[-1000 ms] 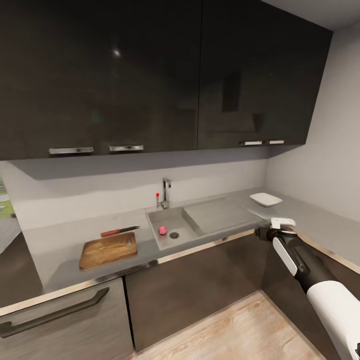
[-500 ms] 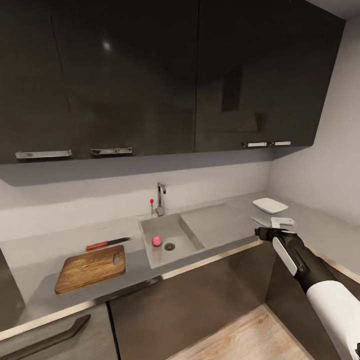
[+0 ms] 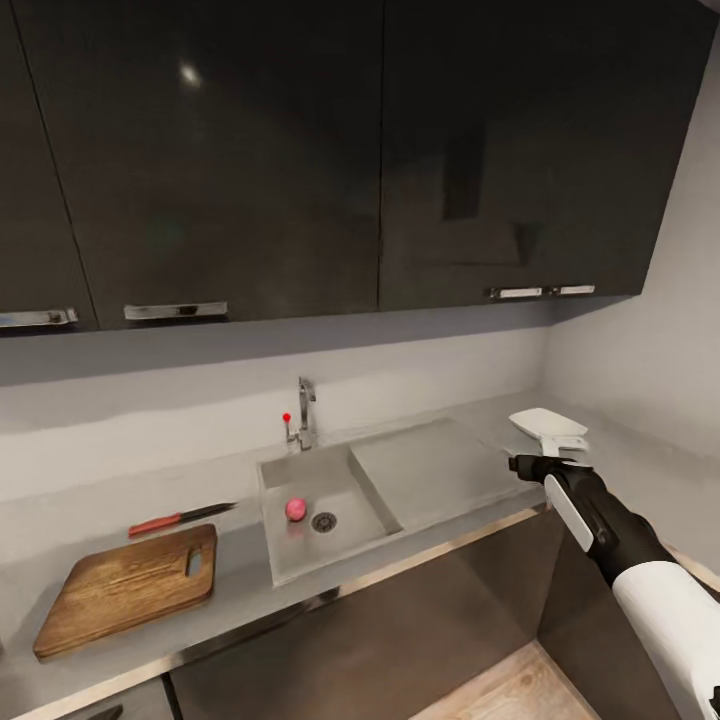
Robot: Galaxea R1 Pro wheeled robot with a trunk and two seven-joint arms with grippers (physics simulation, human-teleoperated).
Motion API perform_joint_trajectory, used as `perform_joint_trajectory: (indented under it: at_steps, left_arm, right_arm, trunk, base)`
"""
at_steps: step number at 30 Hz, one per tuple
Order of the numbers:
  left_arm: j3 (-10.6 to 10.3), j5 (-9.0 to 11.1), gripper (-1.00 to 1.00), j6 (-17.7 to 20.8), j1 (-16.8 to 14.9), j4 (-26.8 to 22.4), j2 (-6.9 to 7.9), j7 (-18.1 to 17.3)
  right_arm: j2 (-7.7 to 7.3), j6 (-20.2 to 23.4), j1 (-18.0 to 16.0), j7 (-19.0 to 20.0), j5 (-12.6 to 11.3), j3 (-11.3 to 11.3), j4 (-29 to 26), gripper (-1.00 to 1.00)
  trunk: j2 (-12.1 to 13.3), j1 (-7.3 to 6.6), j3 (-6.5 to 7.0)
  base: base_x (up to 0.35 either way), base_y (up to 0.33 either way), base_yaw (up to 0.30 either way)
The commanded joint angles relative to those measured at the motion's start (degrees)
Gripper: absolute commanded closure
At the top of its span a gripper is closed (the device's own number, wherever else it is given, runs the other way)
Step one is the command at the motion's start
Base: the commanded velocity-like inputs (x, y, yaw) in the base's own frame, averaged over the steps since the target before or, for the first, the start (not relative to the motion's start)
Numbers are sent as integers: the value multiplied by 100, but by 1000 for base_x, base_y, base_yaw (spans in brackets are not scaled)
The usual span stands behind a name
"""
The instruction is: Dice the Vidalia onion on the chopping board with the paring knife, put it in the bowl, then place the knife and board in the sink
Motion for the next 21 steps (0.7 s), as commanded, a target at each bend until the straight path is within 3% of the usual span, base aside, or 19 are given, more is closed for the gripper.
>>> perform_joint_trajectory:
  at_steps: [1, 6, 21]
  left_arm:
    - [-6, 33, -100, -8, 3, 3, -1, -1]
    - [-7, 28, -100, -8, 3, 92, -72, -1]
    - [-8, 20, -100, -8, 3, 213, -127, 3]
  right_arm:
    - [-8, 13, -2, -55, -60, 31, -7, -100]
    - [-3, 11, -2, -55, -59, 32, -6, -100]
    - [-8, 19, 0, -55, -59, 23, -9, -100]
  trunk:
    - [-2, 6, -1]
    - [-2, 6, -1]
    - [-2, 6, -1]
  base:
    - [341, -121, 0]
    - [191, -168, 0]
    - [7, -257, 0]
